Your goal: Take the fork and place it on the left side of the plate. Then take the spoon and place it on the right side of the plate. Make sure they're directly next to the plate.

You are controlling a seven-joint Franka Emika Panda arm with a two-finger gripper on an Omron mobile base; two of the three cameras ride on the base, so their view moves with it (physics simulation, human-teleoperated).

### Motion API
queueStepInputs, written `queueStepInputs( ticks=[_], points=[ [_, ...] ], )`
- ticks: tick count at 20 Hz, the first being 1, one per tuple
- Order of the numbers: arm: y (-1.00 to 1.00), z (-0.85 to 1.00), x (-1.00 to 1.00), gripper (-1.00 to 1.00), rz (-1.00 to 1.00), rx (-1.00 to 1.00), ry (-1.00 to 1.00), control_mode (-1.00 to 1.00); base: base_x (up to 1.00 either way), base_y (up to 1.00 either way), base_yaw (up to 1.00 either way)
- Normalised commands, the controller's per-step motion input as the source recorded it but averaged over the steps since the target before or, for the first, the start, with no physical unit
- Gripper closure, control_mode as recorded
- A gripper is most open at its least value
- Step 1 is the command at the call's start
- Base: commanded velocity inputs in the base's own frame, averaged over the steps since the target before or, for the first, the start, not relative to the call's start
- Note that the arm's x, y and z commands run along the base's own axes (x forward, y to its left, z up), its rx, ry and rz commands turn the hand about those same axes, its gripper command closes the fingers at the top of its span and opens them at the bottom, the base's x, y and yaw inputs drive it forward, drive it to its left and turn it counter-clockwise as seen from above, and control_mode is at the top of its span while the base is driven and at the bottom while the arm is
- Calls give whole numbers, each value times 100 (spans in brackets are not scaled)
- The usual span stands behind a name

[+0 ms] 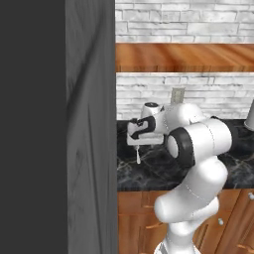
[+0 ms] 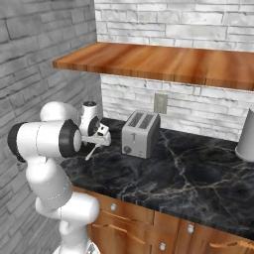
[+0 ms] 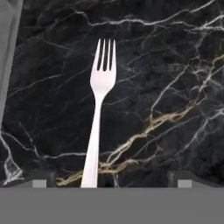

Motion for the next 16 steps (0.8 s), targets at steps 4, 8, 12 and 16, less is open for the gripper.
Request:
queueStepInputs(
  ticks=[4, 8, 12, 16],
  points=[
    [0, -52, 38, -100, 0, 0, 21, -100, 0, 0, 0],
    [0, -56, 34, -100, 0, -1, 18, -100, 0, 0, 0],
    [4, -45, 30, -100, 0, -2, 13, -100, 0, 0, 0],
    [13, -33, 28, -100, 0, -3, 8, -100, 0, 0, 0]
  ],
)
